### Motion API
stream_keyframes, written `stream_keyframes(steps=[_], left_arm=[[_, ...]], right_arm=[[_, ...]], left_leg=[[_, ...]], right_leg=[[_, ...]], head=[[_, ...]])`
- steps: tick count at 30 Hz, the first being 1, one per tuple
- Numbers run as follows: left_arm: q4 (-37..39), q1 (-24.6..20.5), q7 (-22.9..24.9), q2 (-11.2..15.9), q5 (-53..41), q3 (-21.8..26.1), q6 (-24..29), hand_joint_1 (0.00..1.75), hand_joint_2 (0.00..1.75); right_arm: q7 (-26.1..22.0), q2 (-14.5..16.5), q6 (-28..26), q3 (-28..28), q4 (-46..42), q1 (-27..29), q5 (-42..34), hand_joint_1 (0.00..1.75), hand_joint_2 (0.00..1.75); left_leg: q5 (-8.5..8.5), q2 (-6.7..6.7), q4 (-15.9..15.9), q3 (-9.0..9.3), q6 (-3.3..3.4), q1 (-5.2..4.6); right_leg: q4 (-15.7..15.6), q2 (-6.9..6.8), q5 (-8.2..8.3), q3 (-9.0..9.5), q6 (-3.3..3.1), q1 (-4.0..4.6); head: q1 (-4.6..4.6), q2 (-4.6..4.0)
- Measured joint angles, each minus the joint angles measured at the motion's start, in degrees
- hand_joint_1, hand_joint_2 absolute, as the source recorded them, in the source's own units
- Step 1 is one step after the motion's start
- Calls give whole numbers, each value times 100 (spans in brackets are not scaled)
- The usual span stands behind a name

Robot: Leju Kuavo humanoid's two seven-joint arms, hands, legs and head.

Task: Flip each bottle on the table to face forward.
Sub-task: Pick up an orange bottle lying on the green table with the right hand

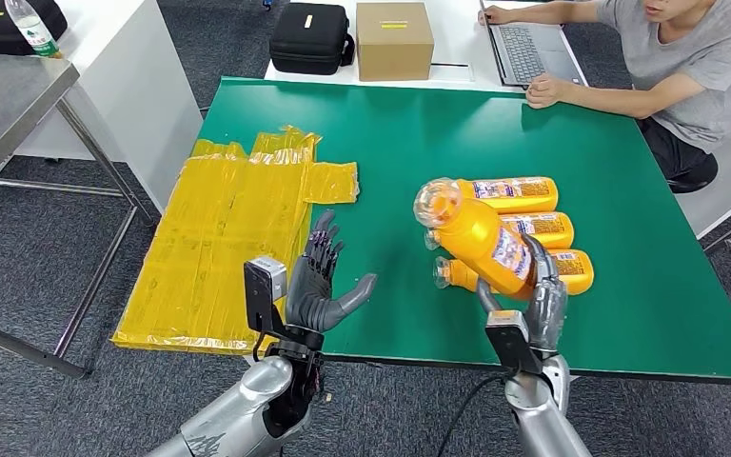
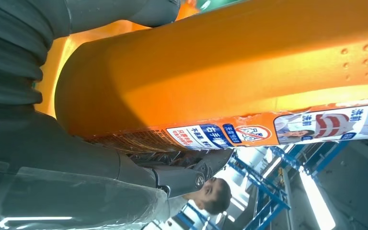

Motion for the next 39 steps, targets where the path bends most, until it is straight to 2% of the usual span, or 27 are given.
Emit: stream_keyframes(steps=[11, 22, 33, 39], left_arm=[[0, -68, 180, -61, -152, -180, 13, 0, 175], [-1, -140, -183, -113, -629, -369, 332, 0, 175], [-4, -226, -153, -175, -615, -473, 308, 0, 175], [-6, -247, -108, -177, -560, -502, 263, 0, 175]], right_arm=[[0, 328, -5, 271, 204, -146, 89, 175, 175], [-2, 532, -9, 719, 249, -328, 783, 175, 175], [-2, 836, -12, 983, 420, -581, 1024, 175, 175], [-1, 894, -13, 1090, 505, -640, 953, 175, 175]], left_leg=[[0, -1, 0, -1, 0, -1], [0, 0, 0, 0, 0, 0], [0, -1, 0, 0, 0, 0], [0, 0, 0, -1, 0, 0]], right_leg=[[0, 0, 0, 0, 0, -2], [1, 0, 0, 0, 0, -1], [1, 0, 0, 0, 0, -1], [1, 1, 0, 0, 0, -1]], head=[[0, 0], [1, 0], [1, 0], [1, 0]])
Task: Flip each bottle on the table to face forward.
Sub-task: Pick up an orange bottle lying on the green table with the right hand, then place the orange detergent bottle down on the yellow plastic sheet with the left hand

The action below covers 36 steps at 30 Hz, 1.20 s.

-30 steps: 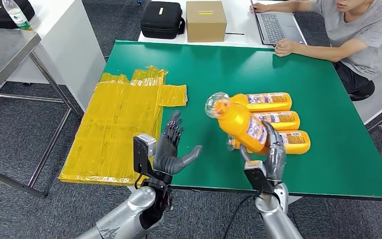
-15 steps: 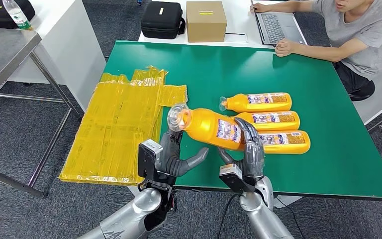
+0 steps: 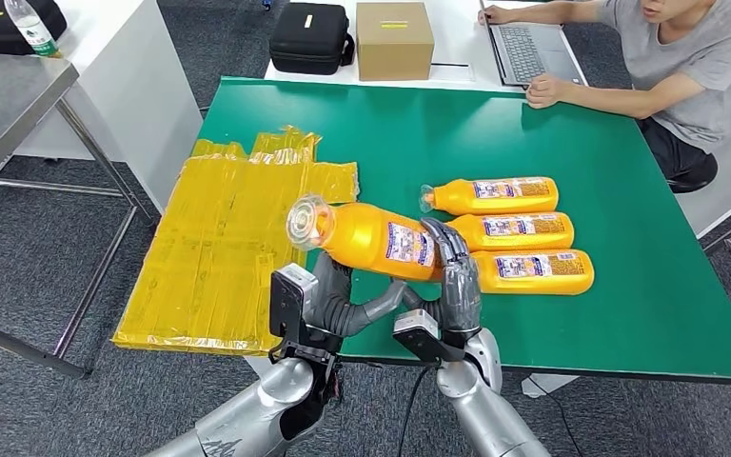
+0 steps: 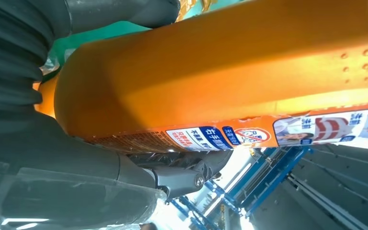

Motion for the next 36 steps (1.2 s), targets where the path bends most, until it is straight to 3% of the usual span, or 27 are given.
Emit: stream_keyframes(steps=[8, 18, 36], left_arm=[[-157, -38, 376, 33, 453, -16, -378, 0, 175], [-307, -33, 221, 68, 414, -8, -121, 0, 175], [-352, -15, -89, -13, 317, -14, 485, 4, 175]], right_arm=[[-1, 158, -31, 85, 140, -151, 35, 175, 175], [3, 437, -35, 103, 215, -67, 251, 175, 175], [5, 568, -35, 297, 317, -27, 150, 175, 175]], left_leg=[[1, 0, 0, 0, 0, 0], [1, 0, 0, 0, -1, 1], [1, 2, 0, 0, -1, 1]], right_leg=[[1, 0, 0, 1, 0, 1], [1, 0, 0, -2, 0, 0], [1, 1, 0, -3, 0, 1]], head=[[0, 0], [0, 0], [1, 0]])
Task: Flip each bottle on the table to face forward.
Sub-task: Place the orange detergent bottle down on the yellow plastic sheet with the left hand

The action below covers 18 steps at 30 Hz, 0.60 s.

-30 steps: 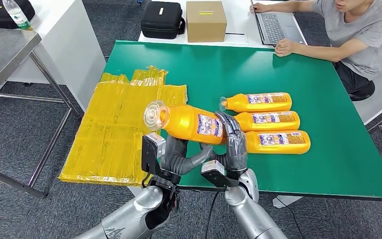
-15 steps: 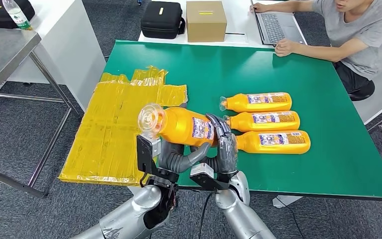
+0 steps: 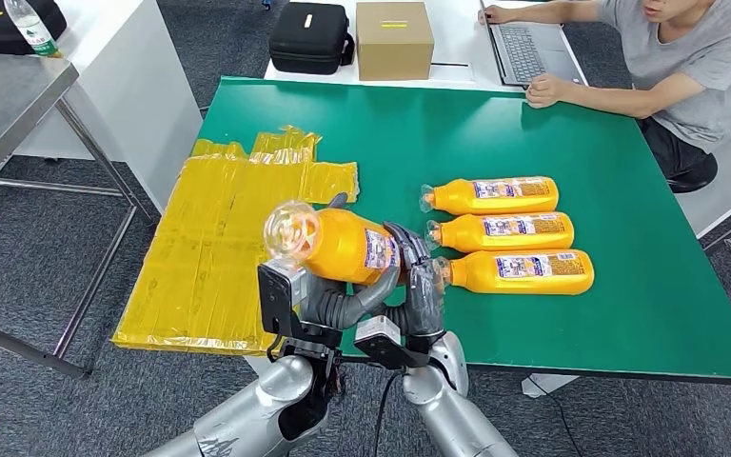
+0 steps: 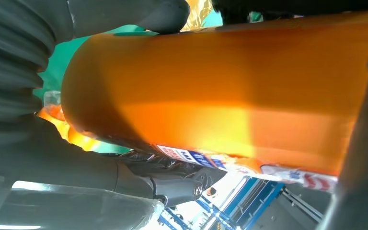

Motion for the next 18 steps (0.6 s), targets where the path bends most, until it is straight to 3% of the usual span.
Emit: stream_keyframes(steps=[2, 6, 7, 8, 11, 12, 18], left_arm=[[1, -2, -77, 0, -5, 1, 64, 9, 175], [2, -3, -194, 0, -5, 7, 141, 173, 175], [2, -2, -200, 0, -5, 7, 149, 175, 175], [3, -3, -204, 0, -7, 8, 154, 175, 175], [8, -6, -252, 0, -49, 17, 161, 175, 175], [12, -9, -280, 0, -94, 22, 162, 175, 175], [52, -16, -343, 0, -315, 83, 162, 175, 175]], right_arm=[[0, -1, 0, 53, 19, 2, -36, 175, 175], [0, -1, 0, 157, 57, 2, -126, 175, 175], [0, -2, 0, 167, 62, 1, -133, 170, 175], [0, -2, 0, 173, 66, -1, -141, 136, 175], [-2, -2, 0, 229, 86, -17, -265, 10, 175], [-3, -2, 0, 286, 106, -25, -374, 0, 175], [-4, -3, 0, 600, 256, -68, -886, 0, 175]], left_leg=[[0, 0, 0, 0, 0, 0], [0, 0, 0, 0, 0, 0], [0, 0, 0, 0, 0, 0], [0, 0, 0, 0, 0, 0], [0, 0, 0, 0, 0, 0], [0, 0, 0, 0, 0, 0], [0, 0, 0, 0, 0, 0]], right_leg=[[0, 0, 0, 0, 0, 0], [0, 0, 0, 0, 0, 0], [0, 0, 0, 0, 0, 0], [0, 0, 0, 0, 0, 0], [0, 0, 0, 0, 0, 0], [0, 0, 0, 0, 0, 0], [0, 0, 0, -1, 0, 0]], head=[[0, 0], [0, 0], [0, 0], [1, 0], [1, 0], [0, 0], [-1, 0]])
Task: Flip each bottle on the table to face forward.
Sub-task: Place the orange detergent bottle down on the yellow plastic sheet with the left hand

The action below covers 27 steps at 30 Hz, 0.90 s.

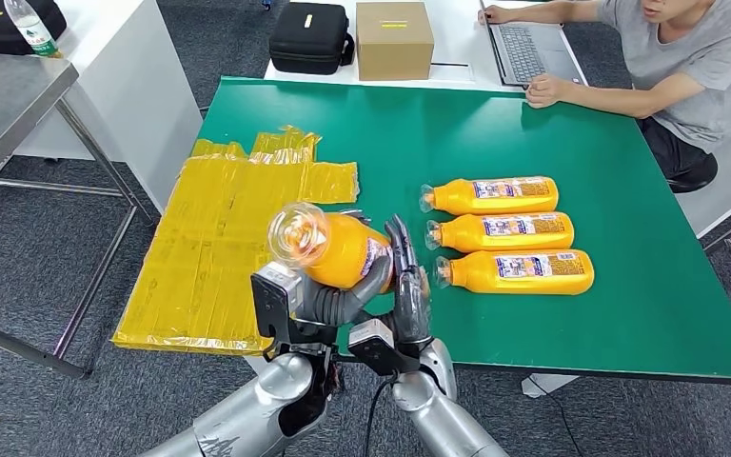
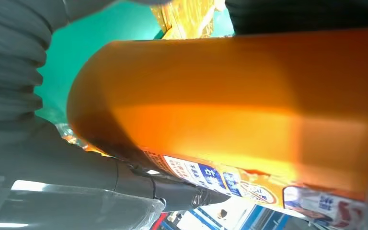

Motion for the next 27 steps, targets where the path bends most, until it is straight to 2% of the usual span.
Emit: stream_keyframes(steps=[13, 20, 27], left_arm=[[176, -6, -4, 8, -327, 71, -8, 175, 175], [299, -9, -1, 58, -425, 75, -11, 175, 175], [542, 57, -4, 131, -1271, 394, 2, 175, 175]], right_arm=[[-2, -142, 0, 282, 171, -70, -725, 0, 175], [-2, -250, 0, 289, 280, -56, -853, 0, 175], [-2, -329, 0, 268, 444, -48, -1405, 0, 175]], left_leg=[[0, 0, 0, 0, 0, 0], [0, 0, 0, -1, 0, 0], [0, 1, 0, -1, 0, 0]], right_leg=[[0, 0, 0, 0, 0, 0], [0, 0, 0, -1, 0, 0], [0, 1, 0, 0, 0, 0]], head=[[1, 0], [1, 0], [1, 0]])
